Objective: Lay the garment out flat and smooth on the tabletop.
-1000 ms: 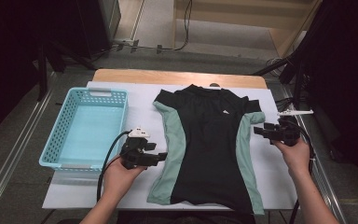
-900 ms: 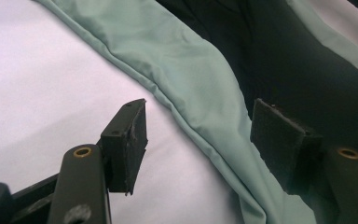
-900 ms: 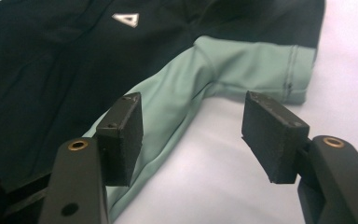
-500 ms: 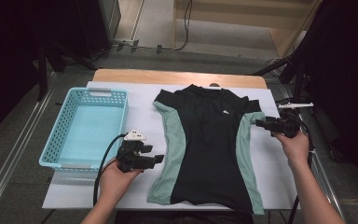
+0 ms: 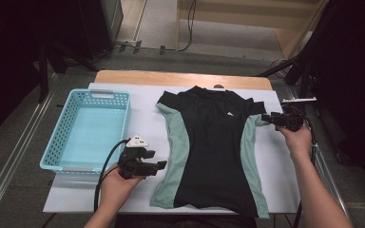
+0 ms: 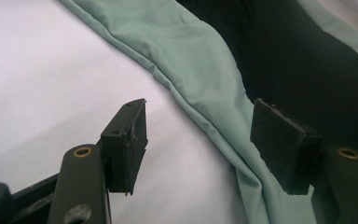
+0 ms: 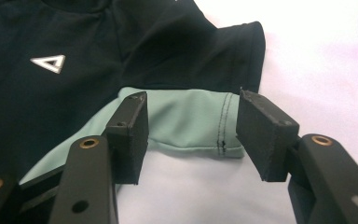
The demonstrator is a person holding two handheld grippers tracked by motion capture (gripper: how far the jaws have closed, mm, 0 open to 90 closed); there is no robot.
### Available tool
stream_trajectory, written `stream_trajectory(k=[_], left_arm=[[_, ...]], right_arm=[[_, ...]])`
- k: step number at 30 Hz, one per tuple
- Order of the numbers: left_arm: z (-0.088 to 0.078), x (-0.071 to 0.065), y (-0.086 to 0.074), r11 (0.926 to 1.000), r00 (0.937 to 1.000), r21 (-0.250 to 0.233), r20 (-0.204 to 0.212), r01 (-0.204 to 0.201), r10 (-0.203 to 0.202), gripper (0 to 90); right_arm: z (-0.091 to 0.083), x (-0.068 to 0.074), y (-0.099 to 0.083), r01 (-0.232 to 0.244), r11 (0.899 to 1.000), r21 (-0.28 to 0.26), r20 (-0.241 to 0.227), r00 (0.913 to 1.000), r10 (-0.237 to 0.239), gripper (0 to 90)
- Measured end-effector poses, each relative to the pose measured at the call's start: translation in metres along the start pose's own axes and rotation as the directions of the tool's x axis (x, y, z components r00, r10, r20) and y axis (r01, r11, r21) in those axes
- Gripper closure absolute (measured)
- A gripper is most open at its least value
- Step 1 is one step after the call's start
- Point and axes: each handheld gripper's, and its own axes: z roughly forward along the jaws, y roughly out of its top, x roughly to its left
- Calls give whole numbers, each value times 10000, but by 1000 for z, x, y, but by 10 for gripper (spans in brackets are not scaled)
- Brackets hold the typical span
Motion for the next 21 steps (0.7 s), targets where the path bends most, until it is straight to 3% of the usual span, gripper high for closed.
stream_trajectory(k=[3, 12, 18, 19, 21], left_arm=[[-1, -2, -2, 9999, 9998, -139, 191, 66, -63, 371], [0, -3, -4, 9994, 9999, -308, 74, 131, -129, 373], [4, -10, -8, 9997, 9997, 65, -109, -224, 224, 377], [4, -10, -9, 9998, 9997, 48, -88, -207, 207, 377], [3, -10, -9, 9999, 9999, -6, -104, -132, 132, 377]], right_arm=[[5, -3, 1, -56, 10000, 23, 133, 9999, 56, 435], [21, -8, 8, -203, 9998, -75, 399, 9990, 206, 443], [39, -12, 7, -255, 9992, 306, 812, 9964, 229, 489], [41, -12, 7, -198, 9990, 397, 843, 9963, 164, 508], [41, -11, 6, 23, 9992, 398, 1091, 9940, -66, 636]])
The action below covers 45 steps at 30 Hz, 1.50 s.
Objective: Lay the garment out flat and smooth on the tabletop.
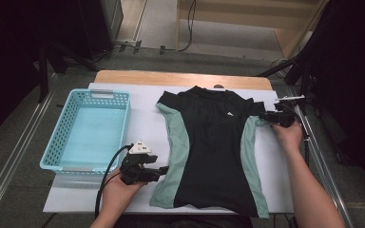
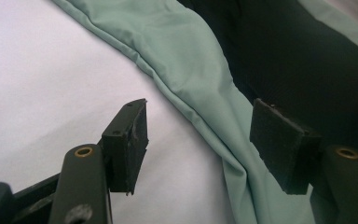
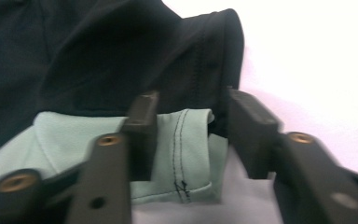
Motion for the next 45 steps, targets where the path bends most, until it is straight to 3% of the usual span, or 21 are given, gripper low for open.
stream_trajectory(k=[3, 7, 9, 17, 29, 34, 40, 43, 45], left_arm=[[-1, 1, 0, 10000, 10000, 13, -35, 26, -26, 378], [-2, 0, 1, 10000, 10000, -46, -12, -54, 54, 378], [-1, 0, 2, 10000, 10000, -78, 48, -20, 21, 378], [2, -3, 11, 9994, 9994, -226, 225, -259, 264, 378], [11, -6, 23, 9982, 9977, -223, 389, -550, 558, 376], [12, -4, 25, 9987, 9975, -216, 530, -459, 470, 361], [15, 1, 26, 9998, 9969, -155, 778, -98, 110, 292], [14, 3, 28, 9996, 9968, -265, 794, 28, -7, 273], [13, 5, 29, 9995, 9965, -294, 834, 95, -70, 257]], right_arm=[[-3, 0, 1, -298, 9991, 300, -72, 9995, 301, 759], [-11, -6, 1, -970, 9941, 480, -415, 9942, 990, 775], [-16, -7, 1, -1098, 9929, 466, -473, 9926, 1120, 775], [-33, -4, -10, -968, 9947, 350, -333, 9946, 979, 770], [-49, 0, -29, -991, 9941, 446, -488, 9937, 1012, 775], [-60, 0, -29, -1016, 9948, 98, -193, 9946, 1018, 770], [-71, 4, -31, -900, 9958, -185, -260, 9956, 895, 706], [-77, 6, -32, -868, 9955, -376, -830, 9930, 834, 648], [-80, 10, -33, -725, 9967, -375, -926, 9933, 688, 624]])
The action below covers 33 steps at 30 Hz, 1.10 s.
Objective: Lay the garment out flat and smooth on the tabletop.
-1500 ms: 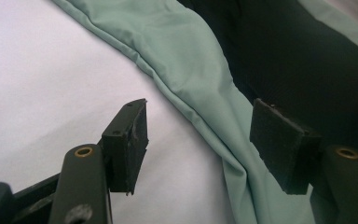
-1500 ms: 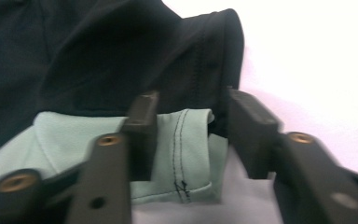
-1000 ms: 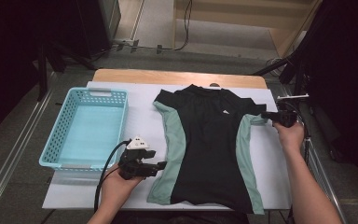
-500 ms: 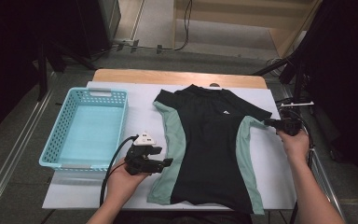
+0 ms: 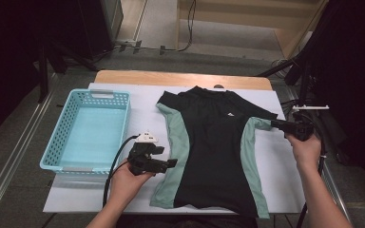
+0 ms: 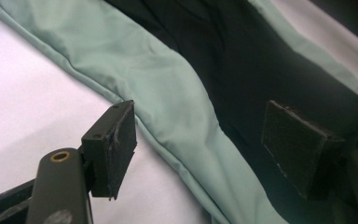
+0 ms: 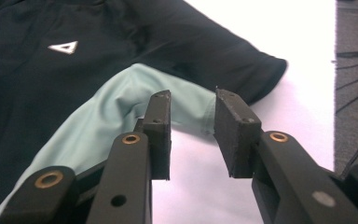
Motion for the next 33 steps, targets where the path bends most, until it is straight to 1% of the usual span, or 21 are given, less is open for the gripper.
stream_trajectory(k=[1, 3, 5, 7, 8, 11, 12, 17, 19, 23, 26, 27, 31, 33], left_arm=[[-1, 1, 1, 10000, 10000, -8, 35, 16, -16, 251], [-2, 2, 3, 10000, 9999, 7, -112, 97, -97, 233], [-4, 4, 6, 9999, 9998, -5, -115, 147, -147, 225], [-4, 6, 9, 9996, 9996, -45, 90, 277, -276, 188], [-4, 7, 10, 9996, 9995, -45, 125, 290, -290, 187], [-3, 10, 14, 9997, 9997, 63, -72, 215, -215, 188], [-2, 11, 16, 9997, 9997, 67, -69, 233, -233, 188], [-1, 19, 24, 9995, 9992, 62, -219, 322, -321, 190], [1, 22, 28, 9997, 9994, 65, -252, 248, -246, 191], [5, 25, 35, 9998, 9993, 85, -335, 156, -153, 192], [8, 28, 41, 9999, 9992, 4, -377, 123, -123, 198], [9, 30, 43, 9999, 9991, 14, -414, 117, -116, 199], [17, 39, 52, 9997, 9982, 109, -550, 226, -220, 208], [20, 42, 56, 9997, 9980, 64, -592, 244, -240, 211]], right_arm=[[-1, 1, 0, 46, 10000, -30, -170, 9998, -46, 606], [-2, 3, -1, 63, 10000, -32, -484, 9988, -65, 564], [-3, 6, -1, 144, 9999, -19, -743, 9971, -145, 525], [-4, 9, -2, 286, 9996, -28, -873, 9958, -288, 489], [-5, 11, -3, 386, 9993, 0, -903, 9952, -384, 476], [-7, 15, -5, 552, 9985, -40, -1055, 9929, -553, 432], [-7, 17, -6, 551, 9985, 4, -1148, 9919, -547, 422], [-11, 23, -15, 955, 9953, 186, -1174, 9887, -927, 384], [-12, 24, -18, 1038, 9944, 172, -1183, 9878, -1011, 379], [-9, 23, -20, 1008, 9947, 197, -1248, 9874, -976, 369], [-5, 23, -20, 1171, 9929, 210, -1244, 9857, -1136, 367], [-4, 23, -20, 1145, 9931, 240, -1254, 9859, -1106, 367], [-1, 23, -19, 1191, 9929, 61, -1366, 9837, -1172, 365], [0, 23, -18, 1186, 9929, 77, -1401, 9833, -1164, 363]])
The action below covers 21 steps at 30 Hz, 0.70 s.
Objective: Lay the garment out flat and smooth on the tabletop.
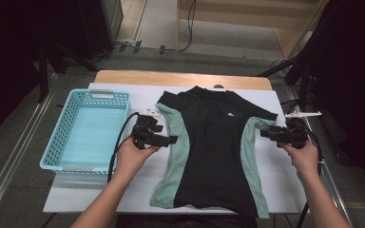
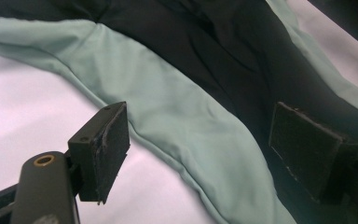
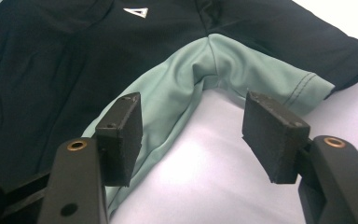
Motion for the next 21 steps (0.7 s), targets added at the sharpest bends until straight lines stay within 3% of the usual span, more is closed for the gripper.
stream_trajectory(k=[10, 21], left_arm=[[12, 14, 22, 9997, 9979, 125, -615, -216, 224, 230], [35, 33, 46, 9995, 9961, 257, -859, -170, 191, 259]], right_arm=[[7, -1, 4, 70, 10000, 23, -81, 9999, -69, 357], [11, -8, 8, -30, 10000, 5, -73, 10000, 30, 356]])
